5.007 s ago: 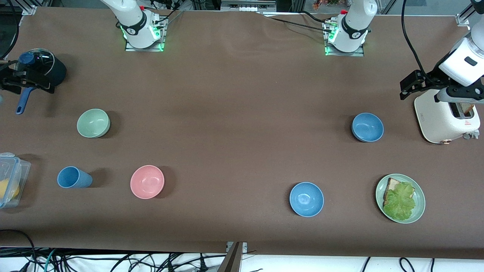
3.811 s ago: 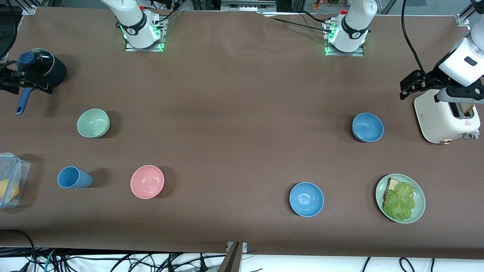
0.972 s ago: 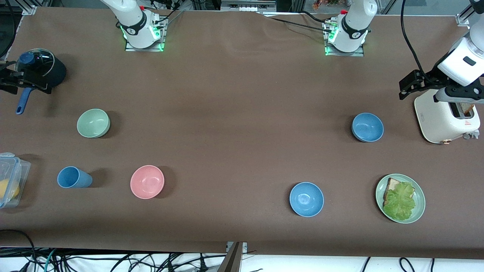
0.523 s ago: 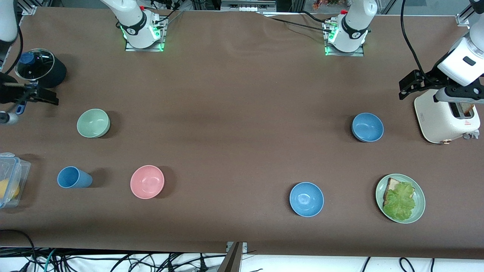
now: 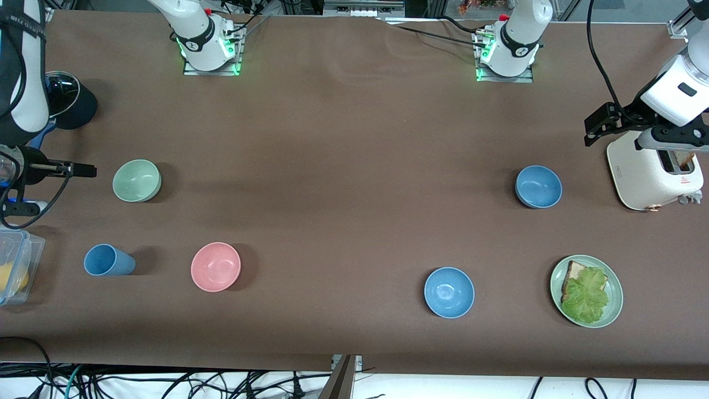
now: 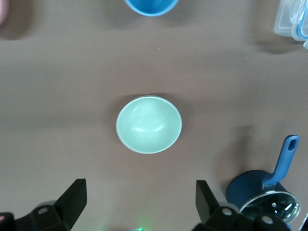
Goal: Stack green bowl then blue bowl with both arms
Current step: 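Move the right gripper down to the pale green bowl rim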
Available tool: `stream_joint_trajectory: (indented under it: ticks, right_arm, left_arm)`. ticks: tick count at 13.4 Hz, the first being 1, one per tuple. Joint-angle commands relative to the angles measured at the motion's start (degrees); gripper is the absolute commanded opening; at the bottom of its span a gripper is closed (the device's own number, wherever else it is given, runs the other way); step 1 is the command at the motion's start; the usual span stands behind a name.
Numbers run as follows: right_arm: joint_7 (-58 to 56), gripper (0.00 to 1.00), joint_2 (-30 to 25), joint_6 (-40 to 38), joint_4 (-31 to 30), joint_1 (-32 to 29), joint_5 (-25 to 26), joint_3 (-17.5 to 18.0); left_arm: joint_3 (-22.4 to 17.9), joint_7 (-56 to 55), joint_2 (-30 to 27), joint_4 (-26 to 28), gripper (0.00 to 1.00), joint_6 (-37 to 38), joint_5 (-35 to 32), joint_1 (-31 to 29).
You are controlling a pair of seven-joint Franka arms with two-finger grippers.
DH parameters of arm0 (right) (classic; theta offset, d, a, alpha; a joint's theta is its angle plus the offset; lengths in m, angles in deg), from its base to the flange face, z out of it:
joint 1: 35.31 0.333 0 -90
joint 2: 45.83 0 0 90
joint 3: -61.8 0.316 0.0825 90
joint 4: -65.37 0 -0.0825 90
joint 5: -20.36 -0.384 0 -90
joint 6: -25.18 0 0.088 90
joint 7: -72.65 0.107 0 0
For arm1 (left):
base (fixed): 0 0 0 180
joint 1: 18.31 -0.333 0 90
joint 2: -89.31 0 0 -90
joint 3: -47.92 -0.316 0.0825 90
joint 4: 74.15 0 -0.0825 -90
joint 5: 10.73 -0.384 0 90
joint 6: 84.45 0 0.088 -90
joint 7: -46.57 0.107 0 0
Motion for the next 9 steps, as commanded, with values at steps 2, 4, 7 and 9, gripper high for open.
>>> stream_joint_trajectory:
  ticks: [2, 4, 7, 9]
  right_arm:
    - [-0.1, 1.0, -1.8, 11.3, -11.7, -0.8, 1.2, -1.3]
    - [-0.9, 1.0, -1.9, 18.4, -18.1, -0.8, 1.2, -2.4]
    - [-3.6, 1.0, -2.3, 26.4, -25.6, -0.8, 1.2, -3.6]
    - [-5.8, 0.99, -2.3, 31.5, -29.0, -0.8, 1.2, -5.0]
  left_arm:
    - [0.0, 1.1, -0.8, 0.3, 1.0, 0.4, 1.5, 0.1]
    - [0.0, 1.1, -0.8, 0.3, 1.0, 0.4, 1.5, 0.1]
    - [0.0, 1.1, -0.9, 0.3, 1.0, 0.4, 1.5, 0.1]
    - [0.0, 1.1, -0.9, 0.3, 1.0, 0.4, 1.5, 0.1]
